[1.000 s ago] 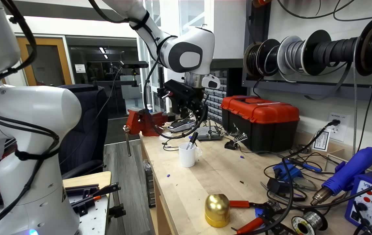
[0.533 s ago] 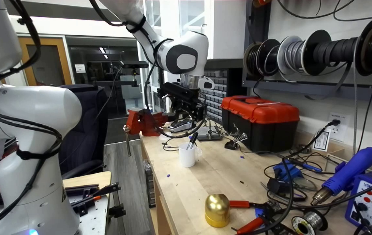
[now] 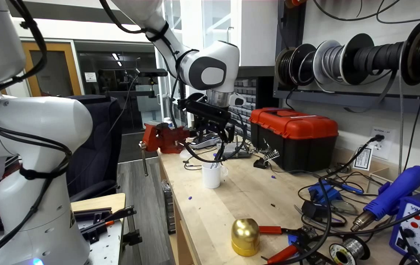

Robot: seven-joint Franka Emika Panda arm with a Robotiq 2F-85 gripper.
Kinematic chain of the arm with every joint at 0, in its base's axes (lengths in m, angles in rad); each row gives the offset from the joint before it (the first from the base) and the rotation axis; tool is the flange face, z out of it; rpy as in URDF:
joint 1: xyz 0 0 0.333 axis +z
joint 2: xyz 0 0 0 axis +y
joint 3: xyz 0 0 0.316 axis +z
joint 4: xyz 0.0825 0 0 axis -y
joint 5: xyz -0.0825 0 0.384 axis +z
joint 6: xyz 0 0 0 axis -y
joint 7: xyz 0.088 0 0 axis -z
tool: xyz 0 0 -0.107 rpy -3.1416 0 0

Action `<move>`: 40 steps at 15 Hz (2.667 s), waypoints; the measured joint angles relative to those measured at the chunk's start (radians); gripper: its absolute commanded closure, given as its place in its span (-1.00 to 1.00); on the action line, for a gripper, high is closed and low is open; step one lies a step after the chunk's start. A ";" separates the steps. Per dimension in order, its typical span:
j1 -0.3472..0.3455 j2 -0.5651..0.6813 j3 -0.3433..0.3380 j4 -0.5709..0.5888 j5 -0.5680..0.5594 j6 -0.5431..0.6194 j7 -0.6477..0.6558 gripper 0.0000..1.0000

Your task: Pick the marker from the cup and put it on the table

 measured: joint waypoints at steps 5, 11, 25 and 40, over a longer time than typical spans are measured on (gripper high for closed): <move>0.065 0.000 -0.082 -0.014 0.000 0.083 -0.096 -1.00; 0.194 0.000 -0.200 -0.019 0.000 0.143 -0.166 -1.00; 0.466 -0.025 -0.454 -0.011 -0.018 0.235 -0.211 0.21; 0.513 -0.037 -0.492 0.037 -0.034 0.231 -0.220 0.87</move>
